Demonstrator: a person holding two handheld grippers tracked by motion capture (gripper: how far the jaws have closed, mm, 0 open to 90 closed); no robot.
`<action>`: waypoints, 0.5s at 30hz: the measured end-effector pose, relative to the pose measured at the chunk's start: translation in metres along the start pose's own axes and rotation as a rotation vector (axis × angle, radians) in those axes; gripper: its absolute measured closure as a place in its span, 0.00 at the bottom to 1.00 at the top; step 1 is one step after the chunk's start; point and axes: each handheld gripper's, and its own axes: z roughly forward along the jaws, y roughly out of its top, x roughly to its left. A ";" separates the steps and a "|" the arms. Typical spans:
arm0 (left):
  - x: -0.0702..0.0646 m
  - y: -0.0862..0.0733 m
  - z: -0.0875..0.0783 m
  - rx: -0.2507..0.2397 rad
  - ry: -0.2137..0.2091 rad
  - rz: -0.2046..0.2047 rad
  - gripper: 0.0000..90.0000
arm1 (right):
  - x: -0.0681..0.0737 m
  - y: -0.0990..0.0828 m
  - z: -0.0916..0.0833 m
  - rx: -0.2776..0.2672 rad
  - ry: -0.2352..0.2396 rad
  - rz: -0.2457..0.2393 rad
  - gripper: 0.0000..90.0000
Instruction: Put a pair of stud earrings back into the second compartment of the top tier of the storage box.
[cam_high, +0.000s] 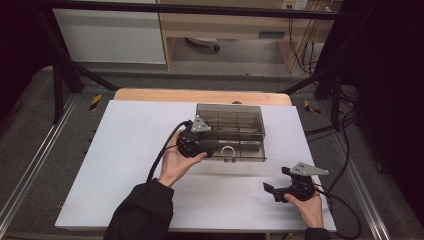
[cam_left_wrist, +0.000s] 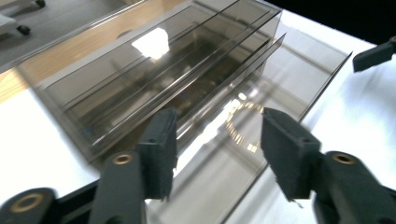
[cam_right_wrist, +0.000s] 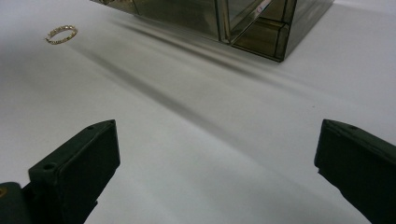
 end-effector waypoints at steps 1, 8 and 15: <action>0.003 -0.003 -0.005 -0.001 0.003 -0.010 0.46 | 0.000 0.000 0.000 0.000 0.000 0.000 0.01; 0.018 -0.021 -0.028 -0.015 0.010 -0.030 0.34 | 0.000 0.000 0.000 0.001 -0.001 0.001 0.01; 0.032 -0.043 -0.046 -0.018 0.040 -0.047 0.21 | 0.000 0.000 0.000 0.002 -0.001 0.001 0.01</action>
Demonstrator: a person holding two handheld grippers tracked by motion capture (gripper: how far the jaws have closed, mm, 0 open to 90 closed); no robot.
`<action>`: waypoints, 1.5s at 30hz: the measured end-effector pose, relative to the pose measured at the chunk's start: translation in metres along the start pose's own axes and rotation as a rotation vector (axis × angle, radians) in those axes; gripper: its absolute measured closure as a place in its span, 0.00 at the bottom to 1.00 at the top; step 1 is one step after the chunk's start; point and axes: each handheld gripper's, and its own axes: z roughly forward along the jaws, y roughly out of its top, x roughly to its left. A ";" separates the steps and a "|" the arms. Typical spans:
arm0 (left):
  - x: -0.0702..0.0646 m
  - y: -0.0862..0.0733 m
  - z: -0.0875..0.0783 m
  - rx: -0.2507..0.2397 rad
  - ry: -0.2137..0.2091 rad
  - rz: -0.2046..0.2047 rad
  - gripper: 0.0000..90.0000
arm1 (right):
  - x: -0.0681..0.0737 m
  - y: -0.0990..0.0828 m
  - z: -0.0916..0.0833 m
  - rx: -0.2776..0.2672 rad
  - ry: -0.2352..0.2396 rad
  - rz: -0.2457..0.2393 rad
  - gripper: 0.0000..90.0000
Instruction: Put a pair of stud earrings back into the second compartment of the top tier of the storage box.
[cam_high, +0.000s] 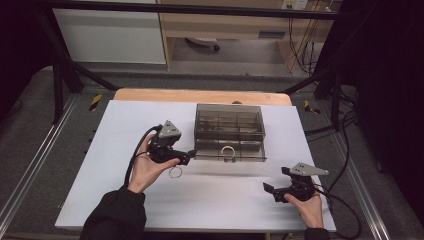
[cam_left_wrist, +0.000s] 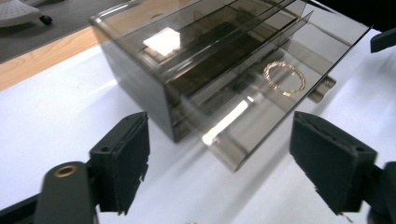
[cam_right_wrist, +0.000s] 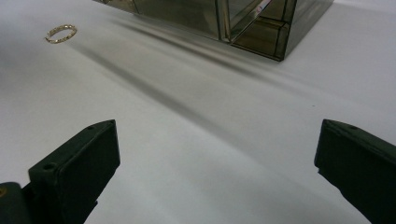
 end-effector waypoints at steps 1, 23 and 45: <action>0.002 -0.003 -0.002 0.000 0.010 0.001 0.19 | 0.000 0.000 0.000 0.000 0.000 0.001 0.01; 0.022 -0.073 -0.003 0.046 0.058 -0.039 0.15 | 0.000 -0.001 0.001 0.006 -0.003 -0.004 0.01; 0.026 -0.095 0.023 0.155 0.071 -0.073 0.56 | 0.000 -0.001 0.002 0.012 -0.003 -0.008 0.01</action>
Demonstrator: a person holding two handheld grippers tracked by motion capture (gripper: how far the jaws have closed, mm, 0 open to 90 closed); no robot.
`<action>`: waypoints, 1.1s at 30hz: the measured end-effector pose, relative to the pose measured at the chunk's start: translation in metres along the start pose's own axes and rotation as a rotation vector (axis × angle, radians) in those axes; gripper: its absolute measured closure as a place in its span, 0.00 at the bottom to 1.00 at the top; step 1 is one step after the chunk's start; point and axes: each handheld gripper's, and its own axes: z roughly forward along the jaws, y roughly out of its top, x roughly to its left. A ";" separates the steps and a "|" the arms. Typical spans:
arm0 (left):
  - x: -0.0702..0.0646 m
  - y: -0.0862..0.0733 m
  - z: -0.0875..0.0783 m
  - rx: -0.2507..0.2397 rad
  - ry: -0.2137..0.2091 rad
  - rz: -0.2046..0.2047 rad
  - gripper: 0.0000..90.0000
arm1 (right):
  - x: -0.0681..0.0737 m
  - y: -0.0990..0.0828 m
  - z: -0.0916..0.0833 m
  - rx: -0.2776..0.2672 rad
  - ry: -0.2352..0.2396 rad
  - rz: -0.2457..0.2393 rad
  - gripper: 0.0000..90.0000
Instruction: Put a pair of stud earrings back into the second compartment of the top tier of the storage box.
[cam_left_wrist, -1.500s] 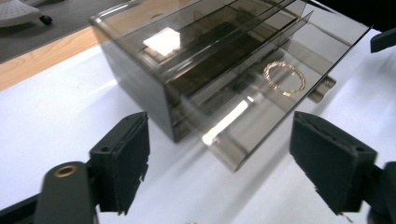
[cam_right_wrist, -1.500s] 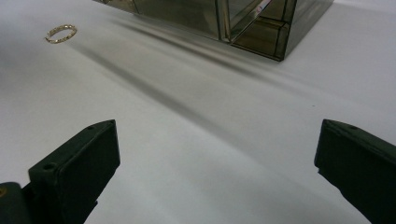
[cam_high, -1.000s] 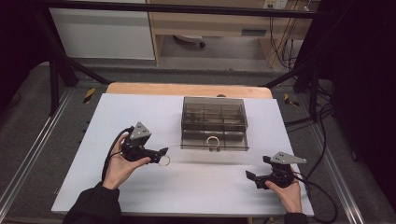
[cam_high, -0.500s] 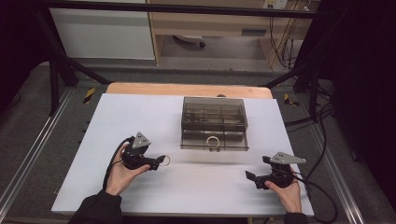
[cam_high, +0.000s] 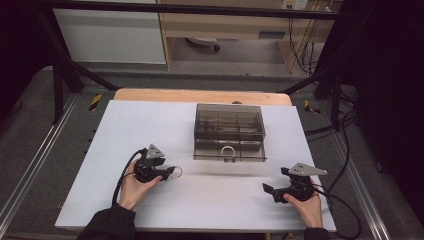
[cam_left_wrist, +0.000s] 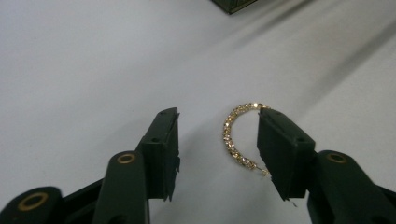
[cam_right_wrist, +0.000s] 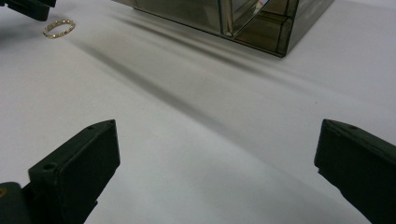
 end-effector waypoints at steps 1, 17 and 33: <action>0.000 0.000 0.000 0.000 -0.004 -0.007 0.58 | 0.000 0.000 0.000 0.000 0.001 0.001 0.01; -0.005 -0.003 0.010 0.023 -0.006 -0.018 0.83 | 0.000 0.000 0.000 -0.002 0.000 0.000 0.01; -0.009 -0.002 0.011 0.028 0.012 -0.020 0.95 | 0.000 0.000 -0.001 -0.005 -0.001 0.002 0.01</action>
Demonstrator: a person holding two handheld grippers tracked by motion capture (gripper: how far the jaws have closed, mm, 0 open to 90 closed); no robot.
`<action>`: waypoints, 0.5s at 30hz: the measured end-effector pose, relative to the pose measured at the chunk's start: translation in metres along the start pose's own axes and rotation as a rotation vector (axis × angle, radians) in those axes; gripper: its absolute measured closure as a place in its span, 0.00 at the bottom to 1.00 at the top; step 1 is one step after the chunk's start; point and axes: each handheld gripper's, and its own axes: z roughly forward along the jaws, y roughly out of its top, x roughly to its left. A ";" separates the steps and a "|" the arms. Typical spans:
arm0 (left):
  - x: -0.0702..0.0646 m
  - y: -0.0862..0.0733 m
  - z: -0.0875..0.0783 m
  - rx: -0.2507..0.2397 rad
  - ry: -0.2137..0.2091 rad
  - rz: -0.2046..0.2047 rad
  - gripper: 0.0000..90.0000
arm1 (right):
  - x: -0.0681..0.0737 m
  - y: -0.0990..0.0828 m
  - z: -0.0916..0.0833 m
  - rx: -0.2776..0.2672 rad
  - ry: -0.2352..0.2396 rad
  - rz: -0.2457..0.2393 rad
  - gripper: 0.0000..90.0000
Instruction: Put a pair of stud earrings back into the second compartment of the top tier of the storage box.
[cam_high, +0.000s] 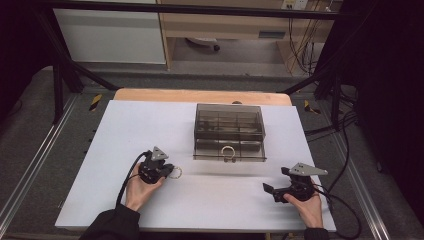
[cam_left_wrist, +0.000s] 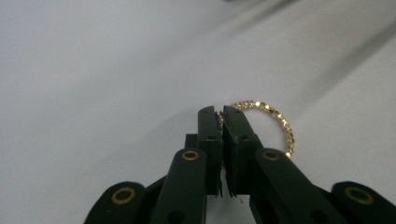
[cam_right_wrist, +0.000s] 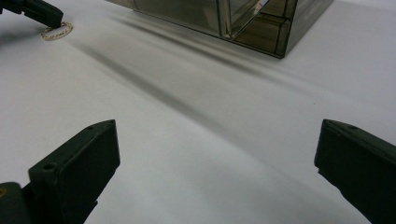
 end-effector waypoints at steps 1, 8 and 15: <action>0.000 0.000 0.000 0.001 0.002 0.000 0.95 | 0.000 0.000 0.000 0.000 0.000 0.000 0.01; 0.000 0.001 0.000 0.004 -0.003 -0.007 0.96 | 0.000 0.000 0.000 0.000 0.000 0.001 0.01; 0.000 0.002 -0.004 -0.009 -0.012 -0.002 0.96 | 0.000 0.000 -0.001 -0.002 0.001 0.001 0.01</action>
